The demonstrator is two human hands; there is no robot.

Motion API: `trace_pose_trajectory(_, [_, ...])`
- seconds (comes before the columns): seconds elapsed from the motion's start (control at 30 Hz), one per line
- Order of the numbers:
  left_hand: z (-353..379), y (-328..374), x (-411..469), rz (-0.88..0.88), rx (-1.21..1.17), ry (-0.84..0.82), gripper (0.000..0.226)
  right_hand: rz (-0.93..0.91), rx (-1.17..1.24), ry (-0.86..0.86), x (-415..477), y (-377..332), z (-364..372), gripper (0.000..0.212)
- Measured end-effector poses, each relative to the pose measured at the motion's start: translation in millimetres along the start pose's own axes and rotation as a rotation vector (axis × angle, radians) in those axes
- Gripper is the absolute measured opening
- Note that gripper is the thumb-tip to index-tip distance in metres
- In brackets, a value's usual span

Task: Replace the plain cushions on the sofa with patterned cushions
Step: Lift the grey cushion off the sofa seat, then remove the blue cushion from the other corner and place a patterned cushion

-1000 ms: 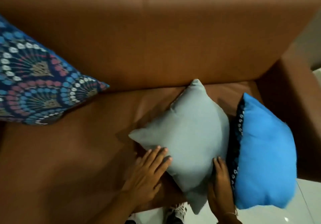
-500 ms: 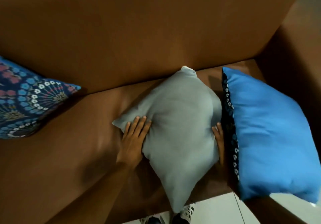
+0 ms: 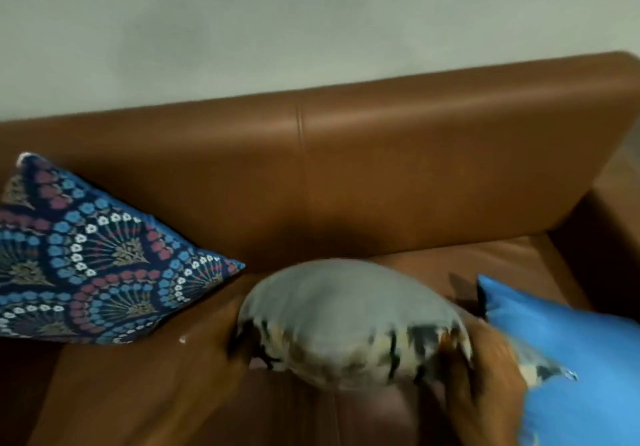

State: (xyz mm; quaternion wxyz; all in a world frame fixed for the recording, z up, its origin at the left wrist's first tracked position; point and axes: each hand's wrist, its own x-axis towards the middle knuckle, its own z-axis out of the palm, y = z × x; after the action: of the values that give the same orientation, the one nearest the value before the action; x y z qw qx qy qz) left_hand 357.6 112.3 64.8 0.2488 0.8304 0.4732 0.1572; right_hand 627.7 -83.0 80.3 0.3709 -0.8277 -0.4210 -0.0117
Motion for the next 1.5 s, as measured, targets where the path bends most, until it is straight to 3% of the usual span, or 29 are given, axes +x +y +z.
trace_pose_trajectory(0.1, [-37.5,17.5,50.5,0.031,-0.116,0.092,0.045,0.037,-0.018,-0.055,80.2,-24.4,14.5,0.02])
trace_pose_trajectory(0.17, [-51.1,25.6,90.7,0.076,-0.128,0.082,0.044,-0.029,-0.058,-0.14,138.0,-31.0,31.7,0.03])
trace_pose_trajectory(0.3, [-56.1,8.4,154.8,-0.042,-0.024,0.01,0.031,-0.041,-0.129,-0.276,214.9,-35.0,69.6,0.039])
trace_pose_trajectory(0.43, [-38.4,-13.4,181.1,-0.145,-0.022,-0.166,0.032,0.027,-0.128,-0.387,227.6,-34.2,107.3,0.036])
trace_pose_trajectory(0.57, [-9.1,-32.8,165.0,-0.157,-0.046,-0.218,0.042,0.09,-0.21,-0.444,196.8,-17.1,133.7,0.035])
trace_pose_trajectory(0.7, [5.2,-33.2,146.6,-0.133,-0.056,-0.089,0.038,0.068,-0.197,-0.354,183.7,-3.3,133.6,0.036])
trace_pose_trajectory(0.8, [9.0,-19.8,134.1,-0.091,-0.083,0.134,0.041,0.074,-0.066,-0.278,180.7,5.2,117.8,0.056])
trace_pose_trajectory(0.87, [10.0,-2.9,120.2,0.007,-0.071,0.356,0.049,0.062,0.004,-0.231,171.5,15.6,97.3,0.065])
trace_pose_trajectory(0.93, [20.5,20.9,103.0,0.171,0.012,0.425,0.058,0.034,0.014,-0.221,157.0,35.4,70.2,0.066])
trace_pose_trajectory(1.0, [43.8,47.4,84.0,0.376,0.111,0.351,0.067,-0.014,-0.03,-0.238,136.9,62.6,39.5,0.062])
trace_pose_trajectory(1.1, [95.2,94.5,54.6,0.609,0.215,0.101,0.078,-0.01,-0.111,-0.268,94.4,117.3,-14.5,0.057])
trace_pose_trajectory(1.3, [215.5,159.6,11.8,0.843,0.458,-0.333,0.104,0.119,-0.249,-0.338,-39.1,212.2,-106.7,0.058])
trace_pose_trajectory(1.4, [266.4,175.1,7.1,0.937,0.574,-0.449,0.118,0.109,-0.291,-0.384,-122.2,241.5,-125.6,0.056])
trace_pose_trajectory(1.5, [302.7,182.5,12.9,0.969,0.627,-0.491,0.129,0.096,-0.375,-0.445,-196.1,257.7,-120.6,0.098])
